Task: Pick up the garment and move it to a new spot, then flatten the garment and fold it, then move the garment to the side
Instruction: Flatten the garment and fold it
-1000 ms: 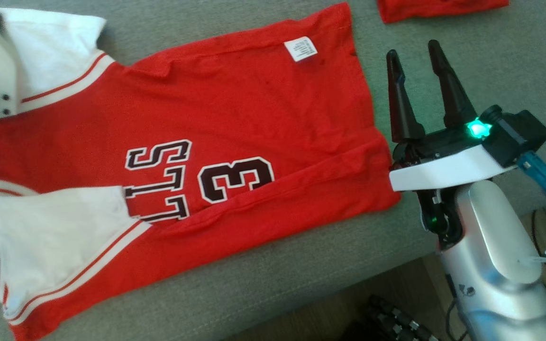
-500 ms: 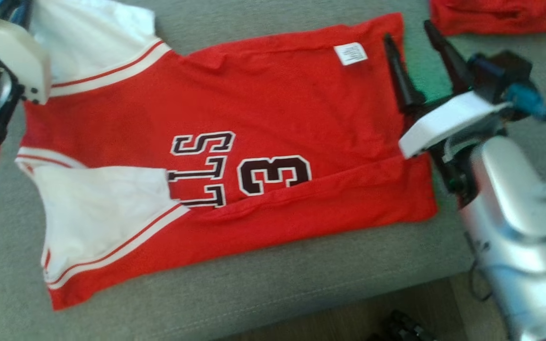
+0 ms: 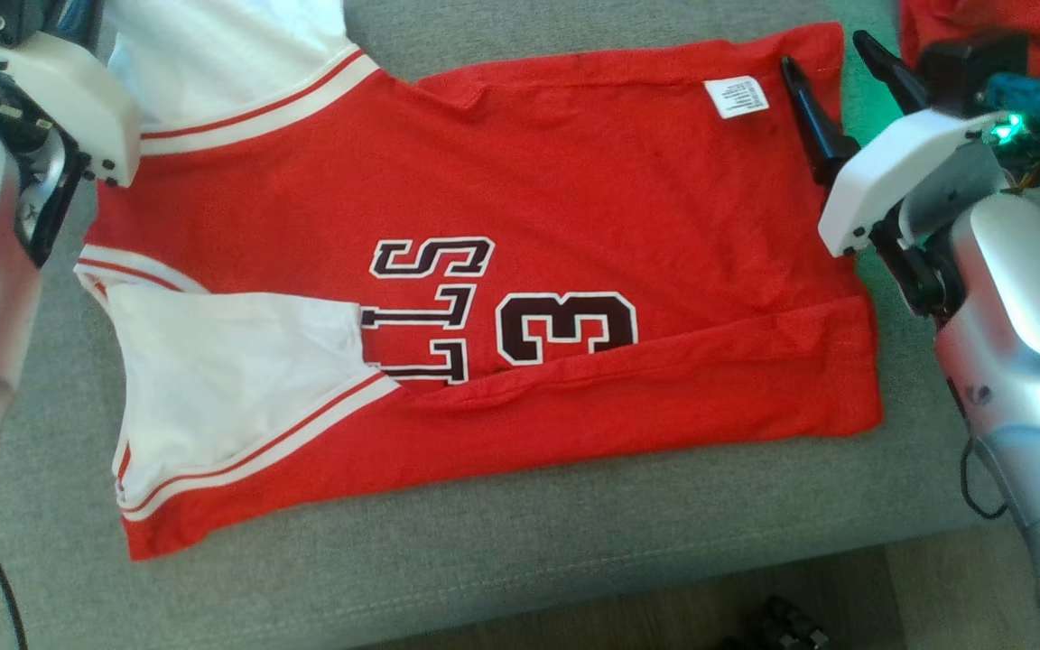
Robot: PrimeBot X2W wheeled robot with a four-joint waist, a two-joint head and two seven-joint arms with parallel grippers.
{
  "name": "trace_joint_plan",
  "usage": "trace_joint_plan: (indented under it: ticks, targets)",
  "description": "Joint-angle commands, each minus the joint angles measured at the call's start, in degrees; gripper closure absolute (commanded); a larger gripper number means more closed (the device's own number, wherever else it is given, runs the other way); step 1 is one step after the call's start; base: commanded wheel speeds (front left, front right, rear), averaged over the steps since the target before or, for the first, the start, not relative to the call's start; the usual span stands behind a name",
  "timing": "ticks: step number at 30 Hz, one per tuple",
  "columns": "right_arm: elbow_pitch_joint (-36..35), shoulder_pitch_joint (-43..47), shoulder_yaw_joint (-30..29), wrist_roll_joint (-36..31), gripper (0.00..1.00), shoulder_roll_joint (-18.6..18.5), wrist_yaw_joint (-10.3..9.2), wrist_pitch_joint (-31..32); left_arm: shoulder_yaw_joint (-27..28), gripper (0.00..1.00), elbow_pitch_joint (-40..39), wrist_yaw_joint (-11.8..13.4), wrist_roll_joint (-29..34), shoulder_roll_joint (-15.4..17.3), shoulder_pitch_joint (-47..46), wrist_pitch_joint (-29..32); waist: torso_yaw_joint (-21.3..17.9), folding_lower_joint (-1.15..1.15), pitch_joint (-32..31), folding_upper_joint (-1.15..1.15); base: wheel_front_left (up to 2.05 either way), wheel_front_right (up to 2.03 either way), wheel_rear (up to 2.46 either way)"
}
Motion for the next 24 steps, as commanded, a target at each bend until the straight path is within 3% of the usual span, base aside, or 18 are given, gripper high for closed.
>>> trace_joint_plan:
  ticks: [1,11,12,13,24]
  targets:
    - [-0.5,-1.1,1.2,0.9,0.0,-0.6,0.37,0.0,1.3,1.0,-1.8,0.4,0.1,2.1,-3.1,-0.4,0.3,0.0,0.3,0.0,0.0,0.0,0.0]
    - [5.0,-5.0,5.7,5.5,0.0,-1.7,0.37,1.4,0.5,1.0,-2.7,0.5,-0.1,1.7,-4.5,-0.5,1.4,0.0,1.8,0.0,0.0,0.0,0.0]
    - [5.5,-5.1,6.5,6.3,0.37,-1.6,0.37,1.8,0.4,1.0,-2.6,0.6,-0.1,1.6,-4.4,-0.6,1.6,0.0,1.8,0.0,0.0,0.0,0.0]
    - [5.7,-5.2,7.3,7.0,1.0,-1.7,0.37,2.0,0.3,1.0,-2.5,0.6,-0.2,1.5,-4.3,-0.7,1.7,0.0,1.7,0.0,0.0,0.0,0.0]
    - [8.8,-8.5,8.5,10.5,1.0,-2.8,0.37,-4.3,1.0,1.0,-2.0,1.7,-1.1,2.4,-5.3,-2.3,2.2,0.0,1.5,0.0,0.0,0.0,0.0]
